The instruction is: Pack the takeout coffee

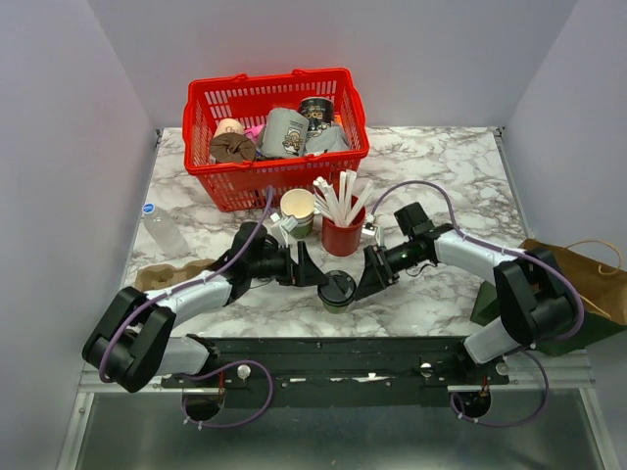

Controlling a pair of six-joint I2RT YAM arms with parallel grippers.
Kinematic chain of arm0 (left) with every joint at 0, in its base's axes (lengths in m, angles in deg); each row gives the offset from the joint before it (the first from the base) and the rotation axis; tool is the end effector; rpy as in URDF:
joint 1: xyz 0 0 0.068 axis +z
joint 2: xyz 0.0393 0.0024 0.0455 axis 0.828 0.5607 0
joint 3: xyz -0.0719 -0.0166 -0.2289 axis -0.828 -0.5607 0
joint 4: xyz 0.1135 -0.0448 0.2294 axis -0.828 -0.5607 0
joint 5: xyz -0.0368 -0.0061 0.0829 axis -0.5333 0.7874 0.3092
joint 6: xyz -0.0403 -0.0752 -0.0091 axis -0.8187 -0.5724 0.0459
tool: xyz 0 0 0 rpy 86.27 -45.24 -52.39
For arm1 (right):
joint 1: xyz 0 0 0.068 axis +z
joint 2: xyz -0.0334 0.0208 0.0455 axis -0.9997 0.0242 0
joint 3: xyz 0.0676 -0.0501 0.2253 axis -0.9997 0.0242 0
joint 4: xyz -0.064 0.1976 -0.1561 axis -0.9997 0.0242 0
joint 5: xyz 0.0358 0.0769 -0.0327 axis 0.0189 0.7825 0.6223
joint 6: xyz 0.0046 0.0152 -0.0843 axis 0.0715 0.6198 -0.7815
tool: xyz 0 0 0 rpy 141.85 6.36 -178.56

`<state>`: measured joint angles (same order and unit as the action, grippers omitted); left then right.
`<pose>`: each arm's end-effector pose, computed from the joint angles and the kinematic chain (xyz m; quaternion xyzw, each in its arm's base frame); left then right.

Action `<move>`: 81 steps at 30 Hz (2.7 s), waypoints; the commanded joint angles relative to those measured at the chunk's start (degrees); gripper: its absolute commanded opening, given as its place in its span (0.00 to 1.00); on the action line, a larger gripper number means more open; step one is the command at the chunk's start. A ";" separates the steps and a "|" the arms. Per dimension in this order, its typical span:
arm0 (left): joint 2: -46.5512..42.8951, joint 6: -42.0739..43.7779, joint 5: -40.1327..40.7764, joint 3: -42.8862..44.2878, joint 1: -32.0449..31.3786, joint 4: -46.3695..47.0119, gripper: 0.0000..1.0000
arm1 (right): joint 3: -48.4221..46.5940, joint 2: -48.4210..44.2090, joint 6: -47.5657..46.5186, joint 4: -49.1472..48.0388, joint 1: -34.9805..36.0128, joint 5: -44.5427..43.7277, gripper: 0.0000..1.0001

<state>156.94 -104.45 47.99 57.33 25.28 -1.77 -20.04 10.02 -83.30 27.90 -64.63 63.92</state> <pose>0.2163 -0.1836 0.1318 0.0943 0.8253 -0.5135 0.2154 0.2206 0.1702 0.1203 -0.2609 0.8131 0.5184 0.0453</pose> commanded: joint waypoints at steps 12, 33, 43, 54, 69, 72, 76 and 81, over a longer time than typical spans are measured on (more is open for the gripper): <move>2.03 -1.94 1.01 -0.64 -0.15 3.84 0.92 | -1.15 2.82 3.68 -0.75 1.15 -0.04 0.92; 1.41 -1.86 1.71 -1.78 0.02 3.58 0.92 | -5.62 12.50 2.72 6.54 1.15 -13.32 0.88; -4.12 2.09 -3.82 4.45 0.11 0.78 0.97 | -9.41 1.52 -3.78 12.78 1.06 -9.53 0.93; -9.83 27.90 -6.45 12.18 0.11 -30.90 0.99 | -16.53 -8.32 -17.14 21.13 1.15 -16.56 0.94; -20.55 65.81 -8.65 32.30 8.54 -67.59 0.98 | -31.55 -11.27 -60.12 29.57 17.05 -23.33 0.97; -23.97 59.43 -6.82 33.98 12.66 -64.65 0.98 | -36.03 -6.15 -63.02 32.56 19.41 -24.81 0.97; -28.38 48.35 -5.76 33.11 19.69 -58.57 0.99 | -41.47 1.14 -66.27 37.64 22.85 -27.55 0.98; -29.27 41.57 -4.44 31.35 23.40 -54.88 0.99 | -46.32 6.86 -70.84 43.02 25.05 -28.43 1.00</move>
<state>127.72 -55.65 41.83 89.99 46.72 -60.15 -62.03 14.39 -147.54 63.59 -41.15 37.54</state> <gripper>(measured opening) 0.985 0.994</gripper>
